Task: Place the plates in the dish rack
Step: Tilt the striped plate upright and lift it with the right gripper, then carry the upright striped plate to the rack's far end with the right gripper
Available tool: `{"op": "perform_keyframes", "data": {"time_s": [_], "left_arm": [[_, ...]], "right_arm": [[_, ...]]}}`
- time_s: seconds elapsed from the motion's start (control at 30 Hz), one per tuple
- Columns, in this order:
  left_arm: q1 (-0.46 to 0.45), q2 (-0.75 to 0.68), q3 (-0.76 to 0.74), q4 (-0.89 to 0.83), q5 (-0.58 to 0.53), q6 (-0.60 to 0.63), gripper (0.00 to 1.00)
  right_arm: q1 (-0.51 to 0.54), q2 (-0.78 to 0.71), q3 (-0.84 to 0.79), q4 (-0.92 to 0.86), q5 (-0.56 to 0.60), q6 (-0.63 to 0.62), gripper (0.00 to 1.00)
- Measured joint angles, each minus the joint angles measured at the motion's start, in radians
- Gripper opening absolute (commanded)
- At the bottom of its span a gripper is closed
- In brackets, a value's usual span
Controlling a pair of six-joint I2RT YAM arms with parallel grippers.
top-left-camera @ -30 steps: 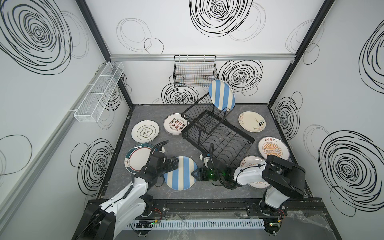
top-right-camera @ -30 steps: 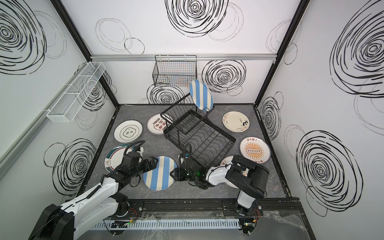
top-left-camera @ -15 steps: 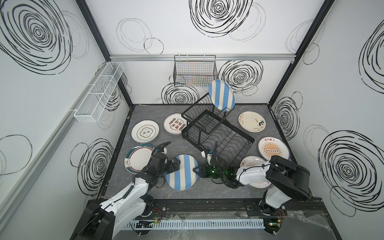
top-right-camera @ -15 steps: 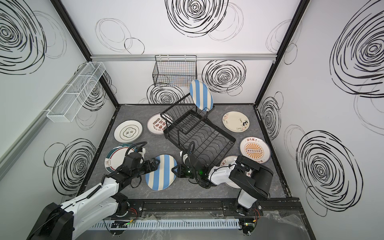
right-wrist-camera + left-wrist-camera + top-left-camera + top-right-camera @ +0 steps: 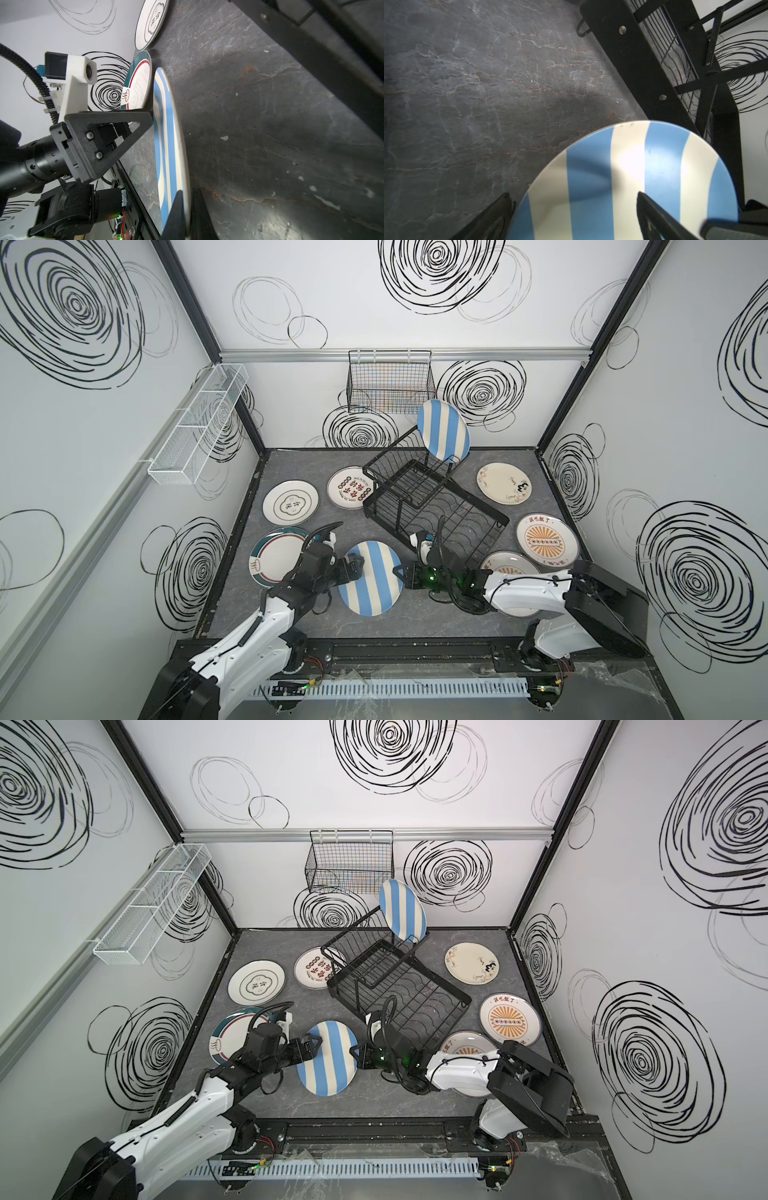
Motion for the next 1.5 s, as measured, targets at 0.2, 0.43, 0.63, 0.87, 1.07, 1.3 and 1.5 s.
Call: {"op": "perform_keyframes", "data": {"time_s": [0.2,0.43,0.63,0.87,1.07,1.3,1.5], "left_arm": [[0.01,0.003,0.066,-0.066,-0.012,0.016,0.96],[0.13,0.035,0.188,-0.13,0.013,0.082,0.96],[0.225,0.076,0.271,-0.186,0.043,0.161,0.96],[0.27,0.082,0.276,-0.224,0.076,0.215,0.96],[0.291,0.085,0.271,-0.206,0.126,0.21,0.96],[0.295,0.084,0.258,-0.17,0.154,0.19,0.96],[0.295,0.059,0.258,-0.169,0.183,0.219,0.96]], "right_arm": [[-0.002,-0.126,0.004,-0.134,0.048,-0.04,0.0],[-0.015,-0.372,0.023,-0.339,0.108,-0.139,0.0],[-0.026,-0.526,0.172,-0.599,0.175,-0.254,0.0],[-0.027,-0.547,0.461,-0.829,0.253,-0.383,0.0],[-0.047,-0.503,0.718,-0.981,0.34,-0.505,0.0],[-0.24,-0.406,0.952,-0.988,0.394,-0.73,0.0],[-0.507,-0.31,0.979,-0.894,0.265,-0.89,0.0]]}}
